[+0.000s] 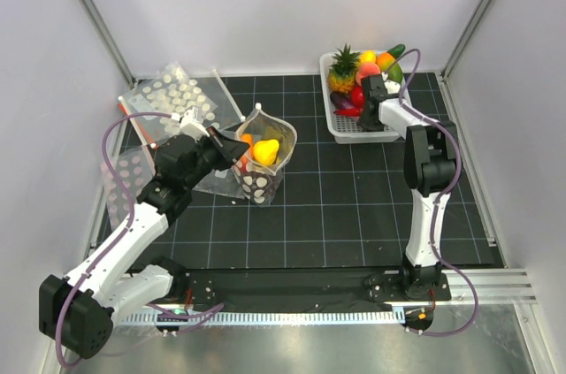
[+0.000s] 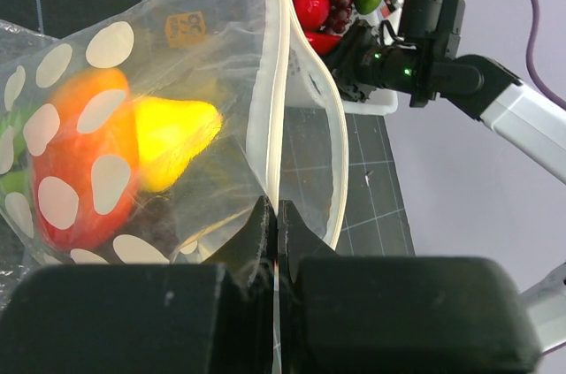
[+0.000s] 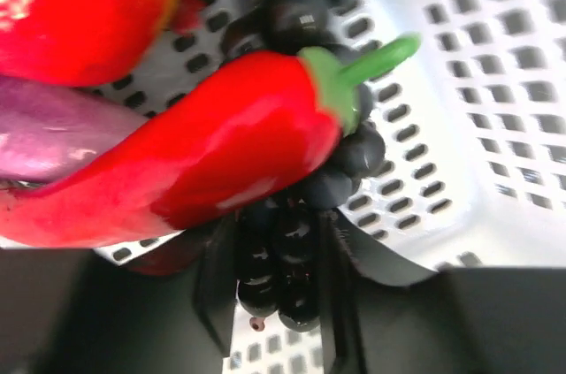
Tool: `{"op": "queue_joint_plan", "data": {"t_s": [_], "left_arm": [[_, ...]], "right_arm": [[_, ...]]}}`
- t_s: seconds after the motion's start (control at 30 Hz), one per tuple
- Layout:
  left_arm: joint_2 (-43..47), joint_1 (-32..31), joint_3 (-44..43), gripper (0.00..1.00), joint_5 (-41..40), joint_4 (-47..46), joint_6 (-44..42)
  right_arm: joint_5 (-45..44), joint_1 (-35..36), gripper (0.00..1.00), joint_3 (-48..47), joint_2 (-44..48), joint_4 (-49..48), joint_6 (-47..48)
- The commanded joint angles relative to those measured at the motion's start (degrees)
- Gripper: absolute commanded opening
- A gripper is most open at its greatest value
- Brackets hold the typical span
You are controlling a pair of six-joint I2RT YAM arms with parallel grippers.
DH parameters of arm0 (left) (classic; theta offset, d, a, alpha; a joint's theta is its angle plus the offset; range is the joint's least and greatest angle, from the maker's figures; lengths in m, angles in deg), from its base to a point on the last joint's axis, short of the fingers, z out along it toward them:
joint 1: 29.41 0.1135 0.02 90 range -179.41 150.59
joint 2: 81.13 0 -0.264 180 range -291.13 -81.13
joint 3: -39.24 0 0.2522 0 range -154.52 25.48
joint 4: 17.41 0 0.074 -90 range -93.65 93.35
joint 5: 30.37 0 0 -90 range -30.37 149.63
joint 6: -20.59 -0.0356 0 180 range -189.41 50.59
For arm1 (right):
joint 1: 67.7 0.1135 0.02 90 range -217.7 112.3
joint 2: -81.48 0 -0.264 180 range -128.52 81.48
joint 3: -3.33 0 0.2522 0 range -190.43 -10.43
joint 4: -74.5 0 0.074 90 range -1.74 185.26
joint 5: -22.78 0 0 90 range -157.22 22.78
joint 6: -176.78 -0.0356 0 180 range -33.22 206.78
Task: Place the food in the zip-top bag and seal the zipper
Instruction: Pick up the fake fruit from the bin.
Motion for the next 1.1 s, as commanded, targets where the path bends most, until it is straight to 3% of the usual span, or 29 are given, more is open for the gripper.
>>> {"op": "queue_joint_plan", "data": {"t_s": [0.0,0.27,0.67,0.9,1.07], "left_arm": [[0.82,0.32,-0.95,0.00,0.42,-2.24,-0.65],[0.64,0.32,-1.04,0.00,-0.02,-2.06,-1.00],[0.20,0.32,-1.04,0.00,0.07,-2.06,-1.00],[-0.50,0.32,-1.13,0.00,0.42,-2.24,-0.92],[-0.59,0.32,-1.13,0.00,0.68,-2.50,-0.74]], "right_arm": [[1.56,-0.58,0.34,4.98,7.39,-2.89,-1.83],[-0.29,1.26,0.33,9.91,18.66,-4.65,-1.04],[-2.84,12.07,0.33,18.09,38.43,-9.84,4.14],[-5.04,12.60,0.33,19.40,41.79,-9.75,4.23],[2.69,13.82,0.32,22.30,44.07,-14.75,5.54]]}}
